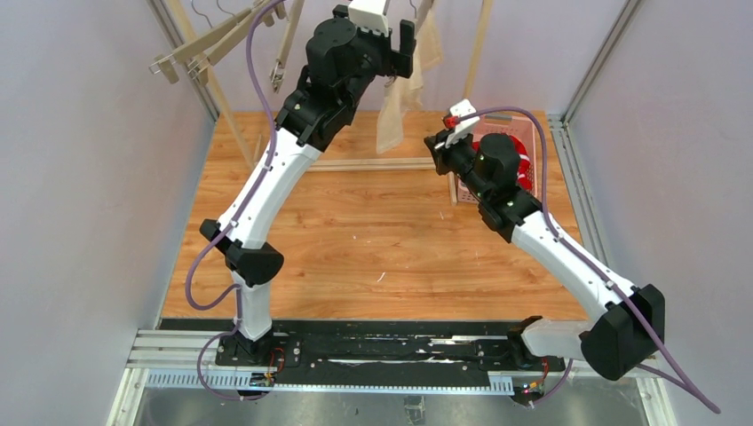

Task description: Remove the underwear clipped to the hanger

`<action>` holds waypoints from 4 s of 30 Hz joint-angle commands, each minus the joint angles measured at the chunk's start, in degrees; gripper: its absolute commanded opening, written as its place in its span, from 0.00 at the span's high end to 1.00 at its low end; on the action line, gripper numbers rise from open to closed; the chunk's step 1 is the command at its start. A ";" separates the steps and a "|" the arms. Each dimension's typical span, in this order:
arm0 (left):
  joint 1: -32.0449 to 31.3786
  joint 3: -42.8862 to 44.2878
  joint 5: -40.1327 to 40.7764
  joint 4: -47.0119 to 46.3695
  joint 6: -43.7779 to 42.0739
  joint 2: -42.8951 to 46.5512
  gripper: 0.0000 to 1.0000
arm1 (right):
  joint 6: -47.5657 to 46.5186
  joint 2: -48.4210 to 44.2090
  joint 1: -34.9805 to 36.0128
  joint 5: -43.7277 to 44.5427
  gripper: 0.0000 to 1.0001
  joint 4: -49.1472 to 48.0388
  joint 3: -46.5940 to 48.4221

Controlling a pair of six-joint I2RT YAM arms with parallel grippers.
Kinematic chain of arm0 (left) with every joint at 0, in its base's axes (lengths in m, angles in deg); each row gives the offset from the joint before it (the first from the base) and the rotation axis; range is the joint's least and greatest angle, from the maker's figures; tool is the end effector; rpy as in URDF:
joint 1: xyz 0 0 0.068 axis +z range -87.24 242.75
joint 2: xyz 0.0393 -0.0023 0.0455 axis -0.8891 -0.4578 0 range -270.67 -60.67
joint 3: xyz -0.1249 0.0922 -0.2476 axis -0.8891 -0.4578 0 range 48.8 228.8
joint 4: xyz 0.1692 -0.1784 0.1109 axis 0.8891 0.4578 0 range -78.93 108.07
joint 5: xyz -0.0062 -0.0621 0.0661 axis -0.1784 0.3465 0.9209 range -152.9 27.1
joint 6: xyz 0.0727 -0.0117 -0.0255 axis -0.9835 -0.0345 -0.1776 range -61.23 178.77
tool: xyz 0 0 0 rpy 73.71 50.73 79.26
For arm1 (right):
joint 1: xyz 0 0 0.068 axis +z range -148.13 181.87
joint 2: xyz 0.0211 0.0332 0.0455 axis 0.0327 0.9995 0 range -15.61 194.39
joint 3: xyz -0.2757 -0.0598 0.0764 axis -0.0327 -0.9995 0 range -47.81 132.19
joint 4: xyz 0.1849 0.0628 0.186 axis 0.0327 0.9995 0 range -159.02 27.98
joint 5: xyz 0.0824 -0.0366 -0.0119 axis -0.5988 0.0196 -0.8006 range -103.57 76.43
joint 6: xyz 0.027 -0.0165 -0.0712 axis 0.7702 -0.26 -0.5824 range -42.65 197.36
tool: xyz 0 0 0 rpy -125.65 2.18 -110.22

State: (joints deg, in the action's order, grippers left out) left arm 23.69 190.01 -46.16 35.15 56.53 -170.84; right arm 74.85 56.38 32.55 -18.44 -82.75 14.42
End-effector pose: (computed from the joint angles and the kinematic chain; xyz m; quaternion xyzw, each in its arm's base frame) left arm 0.3546 -0.2633 0.5790 0.1294 0.6521 -0.1425 0.7333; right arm 0.2830 0.1745 0.4095 -0.2244 0.6443 0.2059 0.7016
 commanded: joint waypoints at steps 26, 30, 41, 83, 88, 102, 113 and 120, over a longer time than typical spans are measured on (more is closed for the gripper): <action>7.43 2.58 -10.23 -1.46 -0.39 -5.21 0.18 | -3.77 -8.50 4.10 1.09 0.99 -0.19 -6.54; 7.43 3.12 -10.72 -2.04 -0.36 -5.56 0.18 | -4.12 -8.60 4.54 1.13 1.00 -0.22 -7.02; 7.43 4.50 -12.56 -2.27 0.01 -6.46 0.29 | -4.78 -9.69 5.44 1.90 0.99 -0.50 -8.12; 7.34 -5.10 -1.34 -2.88 -1.77 3.17 1.00 | -6.81 -19.11 7.33 6.26 0.99 -0.97 -13.35; 7.34 -7.51 0.43 0.16 -1.67 6.71 0.80 | -6.67 -19.99 7.37 6.29 0.99 -0.55 -12.99; 7.41 -3.36 -0.86 5.30 -2.23 5.06 0.30 | -6.49 -21.70 7.68 5.46 0.99 0.71 -13.80; 7.55 -0.53 1.23 5.72 -4.61 0.74 0.28 | -6.75 -21.94 7.80 5.39 0.99 1.15 -14.16; 8.13 1.36 1.22 6.45 -4.28 -1.42 0.45 | -6.71 -21.89 8.14 5.44 0.99 1.44 -14.38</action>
State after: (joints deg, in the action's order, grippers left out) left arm 31.29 189.42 -45.75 41.66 52.77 -171.80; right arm 68.56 35.18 38.54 -13.15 -81.05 0.98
